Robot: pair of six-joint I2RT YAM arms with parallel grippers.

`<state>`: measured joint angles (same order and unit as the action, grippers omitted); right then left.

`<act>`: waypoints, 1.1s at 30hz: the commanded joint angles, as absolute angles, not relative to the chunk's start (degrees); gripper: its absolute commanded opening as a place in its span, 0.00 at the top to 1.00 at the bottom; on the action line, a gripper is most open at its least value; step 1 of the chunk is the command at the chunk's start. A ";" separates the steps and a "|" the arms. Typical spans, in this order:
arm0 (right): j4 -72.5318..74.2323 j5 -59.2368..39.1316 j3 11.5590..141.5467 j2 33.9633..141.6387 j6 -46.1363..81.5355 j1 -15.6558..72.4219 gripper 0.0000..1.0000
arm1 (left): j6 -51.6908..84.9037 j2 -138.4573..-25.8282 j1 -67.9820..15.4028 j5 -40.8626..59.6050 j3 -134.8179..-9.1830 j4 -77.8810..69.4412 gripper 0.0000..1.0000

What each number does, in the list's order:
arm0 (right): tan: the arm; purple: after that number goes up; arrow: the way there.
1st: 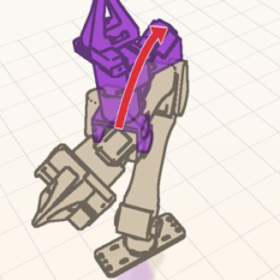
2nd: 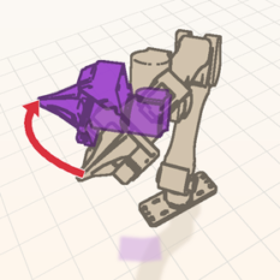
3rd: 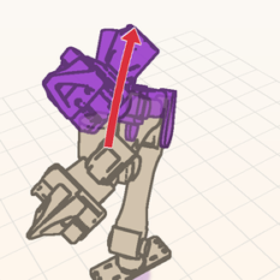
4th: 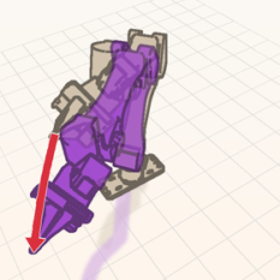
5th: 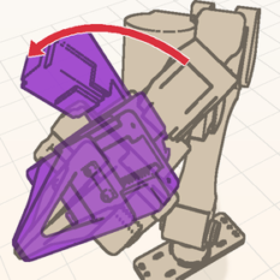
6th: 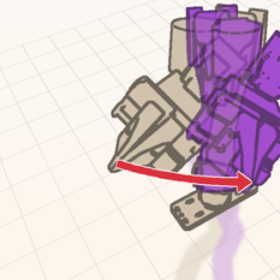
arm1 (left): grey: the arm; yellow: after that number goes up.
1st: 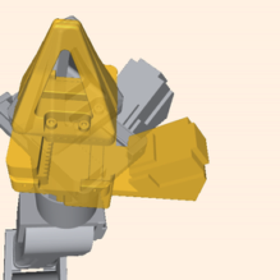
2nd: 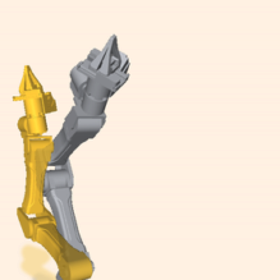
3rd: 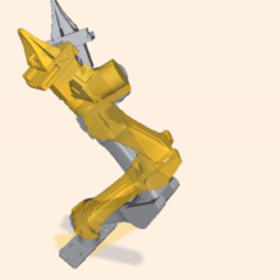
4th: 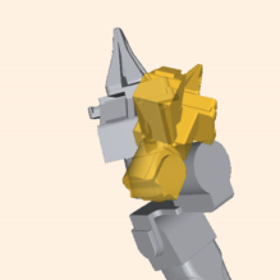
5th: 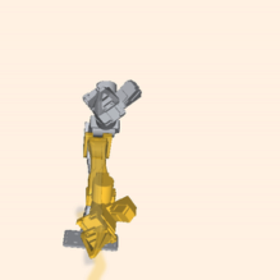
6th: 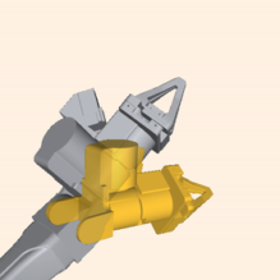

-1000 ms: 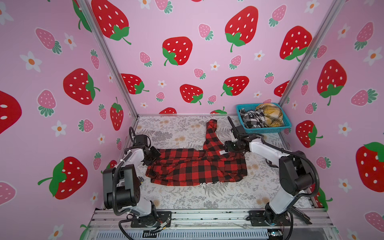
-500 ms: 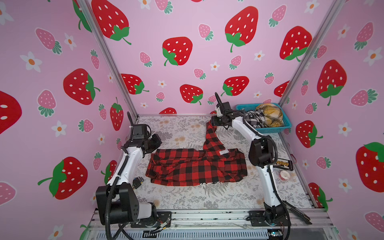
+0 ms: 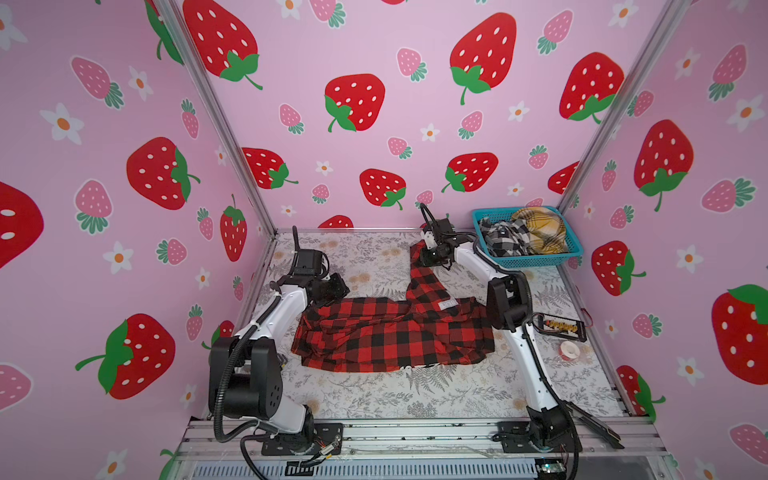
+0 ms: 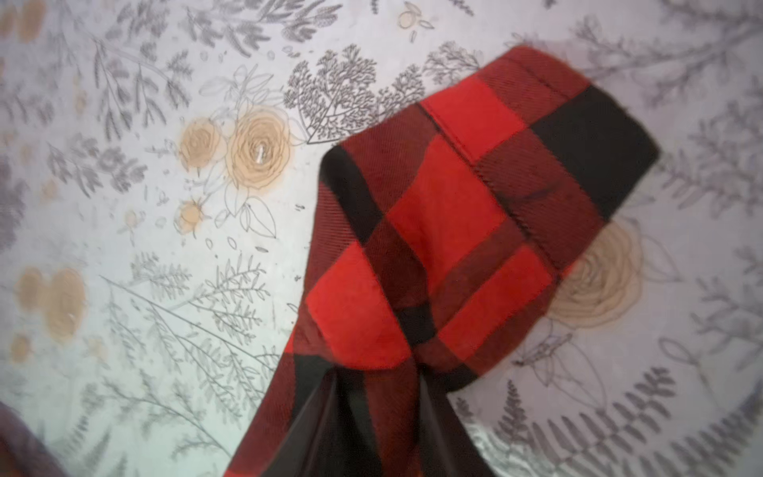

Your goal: Fold and stack the long sleeve shirts

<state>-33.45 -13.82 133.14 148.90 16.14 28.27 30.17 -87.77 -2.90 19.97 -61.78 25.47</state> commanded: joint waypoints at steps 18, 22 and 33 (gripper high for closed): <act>-25.20 -8.23 105.11 120.36 13.68 41.80 1.00 | 37.73 -90.39 -5.49 21.07 -71.79 23.72 0.51; -19.22 -7.65 88.59 111.44 16.99 48.10 0.99 | 38.56 -88.22 -7.38 20.93 -69.09 23.53 0.50; -11.42 -3.69 56.51 87.70 34.45 49.69 0.39 | 41.75 -86.47 -13.45 20.58 -59.11 19.80 0.35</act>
<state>-14.20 -6.39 57.56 92.71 27.59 52.16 39.81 -85.56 -12.01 20.18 -59.75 21.96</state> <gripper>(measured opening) 0.609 0.650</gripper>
